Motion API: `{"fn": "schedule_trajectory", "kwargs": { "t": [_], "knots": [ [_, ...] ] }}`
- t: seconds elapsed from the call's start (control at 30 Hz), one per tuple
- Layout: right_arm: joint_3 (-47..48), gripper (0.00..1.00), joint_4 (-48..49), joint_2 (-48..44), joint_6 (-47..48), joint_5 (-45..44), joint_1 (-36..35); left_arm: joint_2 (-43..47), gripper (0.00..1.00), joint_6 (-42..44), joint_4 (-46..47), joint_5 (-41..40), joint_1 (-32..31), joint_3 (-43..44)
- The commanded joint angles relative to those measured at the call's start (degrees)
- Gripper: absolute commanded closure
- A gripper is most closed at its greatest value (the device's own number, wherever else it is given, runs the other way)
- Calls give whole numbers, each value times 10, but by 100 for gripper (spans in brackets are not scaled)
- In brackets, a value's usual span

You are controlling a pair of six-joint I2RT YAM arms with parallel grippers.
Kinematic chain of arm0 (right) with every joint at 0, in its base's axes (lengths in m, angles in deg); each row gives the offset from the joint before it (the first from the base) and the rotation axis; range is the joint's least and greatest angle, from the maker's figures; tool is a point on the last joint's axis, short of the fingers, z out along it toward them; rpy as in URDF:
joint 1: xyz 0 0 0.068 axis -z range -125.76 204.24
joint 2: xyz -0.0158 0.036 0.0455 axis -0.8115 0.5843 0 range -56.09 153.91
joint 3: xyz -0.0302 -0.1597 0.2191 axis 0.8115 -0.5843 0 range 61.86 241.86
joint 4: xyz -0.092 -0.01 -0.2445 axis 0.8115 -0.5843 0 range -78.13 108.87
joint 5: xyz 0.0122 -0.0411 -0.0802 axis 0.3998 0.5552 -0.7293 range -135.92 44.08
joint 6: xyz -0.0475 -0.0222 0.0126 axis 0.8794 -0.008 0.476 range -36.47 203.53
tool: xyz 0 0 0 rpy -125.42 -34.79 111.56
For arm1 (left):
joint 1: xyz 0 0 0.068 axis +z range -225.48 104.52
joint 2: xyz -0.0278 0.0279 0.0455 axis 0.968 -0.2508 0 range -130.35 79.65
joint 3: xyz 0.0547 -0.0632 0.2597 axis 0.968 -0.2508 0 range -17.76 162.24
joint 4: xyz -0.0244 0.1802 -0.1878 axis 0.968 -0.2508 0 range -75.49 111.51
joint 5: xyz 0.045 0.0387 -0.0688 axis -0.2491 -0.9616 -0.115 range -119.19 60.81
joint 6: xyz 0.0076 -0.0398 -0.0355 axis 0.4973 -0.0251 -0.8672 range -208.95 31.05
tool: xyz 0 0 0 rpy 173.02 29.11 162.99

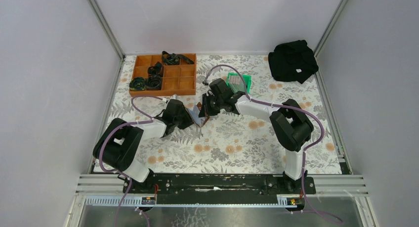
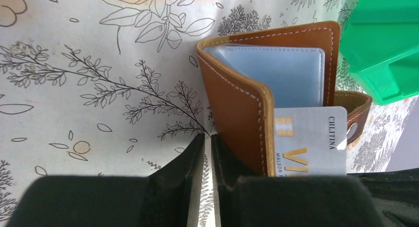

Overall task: Put the credit cards into the card holder
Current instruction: Open the card holder at the center of the board.

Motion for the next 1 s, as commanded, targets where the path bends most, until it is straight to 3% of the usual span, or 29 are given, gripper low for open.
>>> {"fn": "schedule_trajectory", "kwargs": {
  "t": [0.0, 0.4, 0.97],
  "knots": [
    [35, 100, -8, 11, 24, -33, -25, -16, 82, 23, -60, 29, -9, -36],
    [6, 100, -20, 25, 67, -98, -54, 31, 81, 13, -113, 34, -9, -79],
    [2, 100, -65, 22, 153, -325, -140, 270, 76, -27, -393, -58, -10, -16]
  ]
}}
